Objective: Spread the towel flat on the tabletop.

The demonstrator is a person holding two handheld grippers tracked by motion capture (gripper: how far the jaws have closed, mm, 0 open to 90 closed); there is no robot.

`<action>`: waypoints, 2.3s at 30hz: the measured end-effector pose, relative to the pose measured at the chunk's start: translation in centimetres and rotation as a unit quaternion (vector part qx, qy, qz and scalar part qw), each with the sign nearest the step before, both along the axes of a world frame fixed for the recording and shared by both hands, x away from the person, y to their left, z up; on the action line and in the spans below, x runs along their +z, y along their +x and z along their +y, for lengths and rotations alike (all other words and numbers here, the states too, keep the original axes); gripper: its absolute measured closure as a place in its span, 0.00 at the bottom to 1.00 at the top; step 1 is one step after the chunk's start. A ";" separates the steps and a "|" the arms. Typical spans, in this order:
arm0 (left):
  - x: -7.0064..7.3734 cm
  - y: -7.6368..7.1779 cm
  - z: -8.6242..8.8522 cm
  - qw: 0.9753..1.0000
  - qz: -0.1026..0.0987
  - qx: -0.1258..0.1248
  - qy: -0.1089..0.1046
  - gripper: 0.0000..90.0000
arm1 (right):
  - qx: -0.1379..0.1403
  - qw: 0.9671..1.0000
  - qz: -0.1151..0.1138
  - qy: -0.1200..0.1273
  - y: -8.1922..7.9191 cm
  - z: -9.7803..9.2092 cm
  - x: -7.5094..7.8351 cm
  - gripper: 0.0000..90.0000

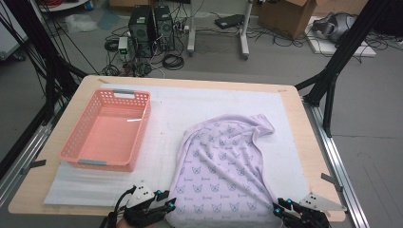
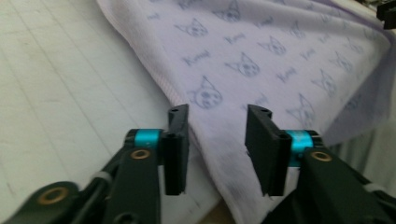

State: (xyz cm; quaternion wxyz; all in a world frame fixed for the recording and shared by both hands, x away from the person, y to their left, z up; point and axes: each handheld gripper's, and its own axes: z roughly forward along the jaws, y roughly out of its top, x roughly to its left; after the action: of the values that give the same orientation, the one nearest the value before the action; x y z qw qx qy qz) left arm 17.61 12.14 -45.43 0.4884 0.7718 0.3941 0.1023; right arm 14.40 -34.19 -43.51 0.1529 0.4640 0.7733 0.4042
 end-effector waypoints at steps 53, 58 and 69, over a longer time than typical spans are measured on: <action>0.7 1.0 2.1 0.997 0.002 0.043 0.062 0.97 | -0.057 0.998 -0.011 -0.016 2.4 -0.1 -0.2 0.67; 0.4 0.4 1.6 0.998 0.000 0.034 0.052 0.95 | -0.027 0.999 -0.016 -0.012 3.4 2.0 -0.1 0.63; 0.7 1.5 1.4 0.999 0.005 0.044 -0.010 0.55 | -0.063 0.995 0.027 -0.078 1.9 -1.1 -0.4 0.97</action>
State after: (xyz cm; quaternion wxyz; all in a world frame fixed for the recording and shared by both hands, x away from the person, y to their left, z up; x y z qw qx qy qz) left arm 19.13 13.55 -44.74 0.4894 0.7489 0.4314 0.1159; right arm 16.30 -35.24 -43.95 0.1924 0.5093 0.7756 0.3194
